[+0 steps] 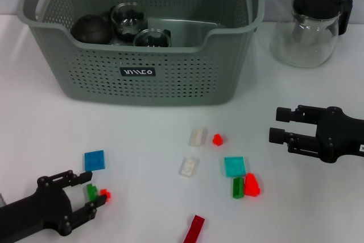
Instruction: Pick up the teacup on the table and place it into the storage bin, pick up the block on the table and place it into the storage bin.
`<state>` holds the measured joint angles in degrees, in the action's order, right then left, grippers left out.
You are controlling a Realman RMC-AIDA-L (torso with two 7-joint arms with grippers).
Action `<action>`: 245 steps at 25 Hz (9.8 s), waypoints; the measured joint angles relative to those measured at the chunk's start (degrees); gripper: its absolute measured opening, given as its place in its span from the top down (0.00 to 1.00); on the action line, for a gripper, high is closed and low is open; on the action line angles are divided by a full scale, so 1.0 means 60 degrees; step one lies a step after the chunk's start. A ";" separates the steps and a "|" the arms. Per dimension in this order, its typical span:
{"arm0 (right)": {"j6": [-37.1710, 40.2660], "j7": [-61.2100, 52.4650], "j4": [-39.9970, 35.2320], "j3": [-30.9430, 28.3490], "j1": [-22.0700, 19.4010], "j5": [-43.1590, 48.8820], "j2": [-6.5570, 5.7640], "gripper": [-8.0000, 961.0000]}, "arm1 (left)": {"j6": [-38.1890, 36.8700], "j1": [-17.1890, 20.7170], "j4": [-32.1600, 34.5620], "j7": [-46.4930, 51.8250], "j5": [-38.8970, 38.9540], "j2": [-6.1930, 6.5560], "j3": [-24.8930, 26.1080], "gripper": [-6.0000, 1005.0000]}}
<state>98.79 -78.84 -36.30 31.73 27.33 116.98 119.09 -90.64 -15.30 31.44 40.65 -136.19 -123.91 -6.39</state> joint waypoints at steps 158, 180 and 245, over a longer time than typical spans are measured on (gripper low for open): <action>-0.0568 0.0128 0.0499 -0.0133 0.0368 -0.0014 -0.0015 0.33 | 0.0175 -0.0212 0.0360 0.1349 0.0670 -0.0058 -0.1896 0.52; -0.0558 0.0116 0.0514 -0.0132 0.0382 -0.0014 -0.0015 0.33 | 0.0562 -0.0072 0.0268 0.1148 0.0535 -0.0077 -0.1783 0.63; -0.0479 0.0132 0.0503 -0.0162 0.0669 -0.0031 0.0000 0.33 | 0.5265 -0.5097 0.2582 1.2646 0.3473 0.0676 -0.5414 0.80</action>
<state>95.92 -78.04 -33.28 30.76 31.34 116.79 119.09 -59.05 -45.88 46.93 116.52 -115.35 -119.85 -38.88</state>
